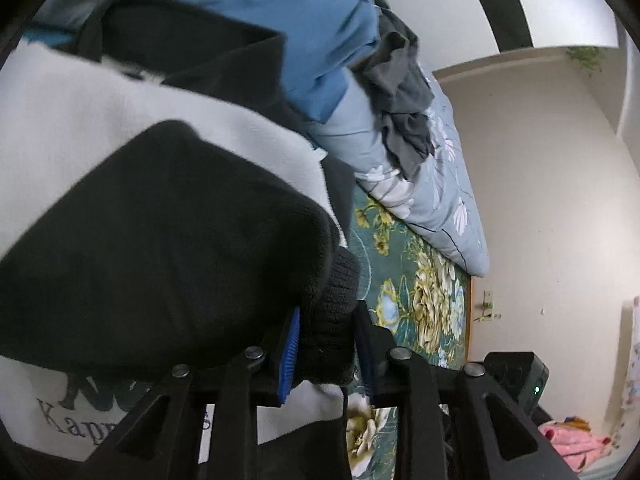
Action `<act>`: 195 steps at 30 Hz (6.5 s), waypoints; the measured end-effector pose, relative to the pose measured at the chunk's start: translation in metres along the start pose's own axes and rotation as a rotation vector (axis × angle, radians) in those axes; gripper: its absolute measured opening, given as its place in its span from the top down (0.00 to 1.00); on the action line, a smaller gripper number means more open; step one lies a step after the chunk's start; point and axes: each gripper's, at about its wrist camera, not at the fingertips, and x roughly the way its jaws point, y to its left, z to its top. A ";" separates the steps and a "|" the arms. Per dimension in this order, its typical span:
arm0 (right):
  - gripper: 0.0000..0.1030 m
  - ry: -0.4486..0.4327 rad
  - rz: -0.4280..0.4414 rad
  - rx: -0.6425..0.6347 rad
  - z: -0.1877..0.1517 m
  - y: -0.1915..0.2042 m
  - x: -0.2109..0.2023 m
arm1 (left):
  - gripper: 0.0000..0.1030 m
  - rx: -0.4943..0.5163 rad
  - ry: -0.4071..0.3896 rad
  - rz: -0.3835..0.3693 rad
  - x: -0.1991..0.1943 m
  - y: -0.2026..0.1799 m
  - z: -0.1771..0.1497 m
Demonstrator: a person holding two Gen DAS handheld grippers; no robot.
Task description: Fold clothes
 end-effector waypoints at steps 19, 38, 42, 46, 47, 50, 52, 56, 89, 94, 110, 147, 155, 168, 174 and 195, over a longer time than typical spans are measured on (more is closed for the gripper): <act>0.45 0.087 0.003 -0.101 0.019 0.036 0.062 | 0.46 -0.213 -0.336 0.483 -0.173 0.138 -0.015; 0.80 -0.030 0.072 -0.189 0.037 0.081 0.032 | 0.43 -0.195 -0.366 0.377 -0.164 0.172 -0.035; 0.80 -0.084 0.038 -0.210 0.042 0.072 0.018 | 0.43 -0.183 -0.336 0.412 -0.158 0.175 -0.034; 0.81 0.008 -0.061 -0.176 0.039 0.046 0.050 | 0.43 -0.192 -0.333 0.418 -0.155 0.177 -0.034; 0.81 0.012 -0.062 -0.165 0.040 0.043 0.052 | 0.43 -0.197 -0.332 0.416 -0.156 0.179 -0.034; 0.80 0.019 -0.053 -0.115 0.045 0.033 0.056 | 0.42 -0.211 -0.341 0.393 -0.158 0.182 -0.035; 0.80 0.032 -0.069 -0.131 0.043 0.038 0.059 | 0.42 -0.218 -0.352 0.370 -0.162 0.181 -0.037; 0.72 0.043 -0.069 -0.170 0.039 0.044 0.052 | 0.42 -0.213 -0.362 0.352 -0.170 0.178 -0.043; 0.24 0.273 0.164 -0.062 -0.118 -0.050 -0.025 | 0.20 -0.089 0.151 0.233 -0.177 0.186 -0.196; 0.45 0.355 0.216 -0.093 -0.137 -0.046 -0.028 | 0.21 0.021 0.281 0.227 -0.157 0.163 -0.209; 0.90 0.222 0.353 0.018 -0.099 -0.039 -0.086 | 0.75 -0.059 0.114 0.226 -0.233 0.155 -0.200; 0.90 0.377 0.144 -0.044 -0.131 -0.050 -0.080 | 0.91 0.046 0.268 0.391 -0.229 0.136 -0.206; 0.90 0.242 0.406 0.101 -0.096 -0.048 -0.109 | 0.91 -0.015 0.110 0.152 -0.254 0.122 -0.160; 0.90 0.070 0.563 0.270 0.040 -0.016 -0.060 | 0.91 -0.214 -0.100 -0.019 -0.245 0.157 -0.009; 0.90 0.013 0.530 0.406 0.095 -0.024 -0.010 | 0.91 -0.296 -0.164 -0.045 -0.221 0.183 0.063; 0.63 0.064 0.249 0.123 0.120 0.007 0.024 | 0.39 -0.136 -0.275 -0.042 -0.214 0.183 0.073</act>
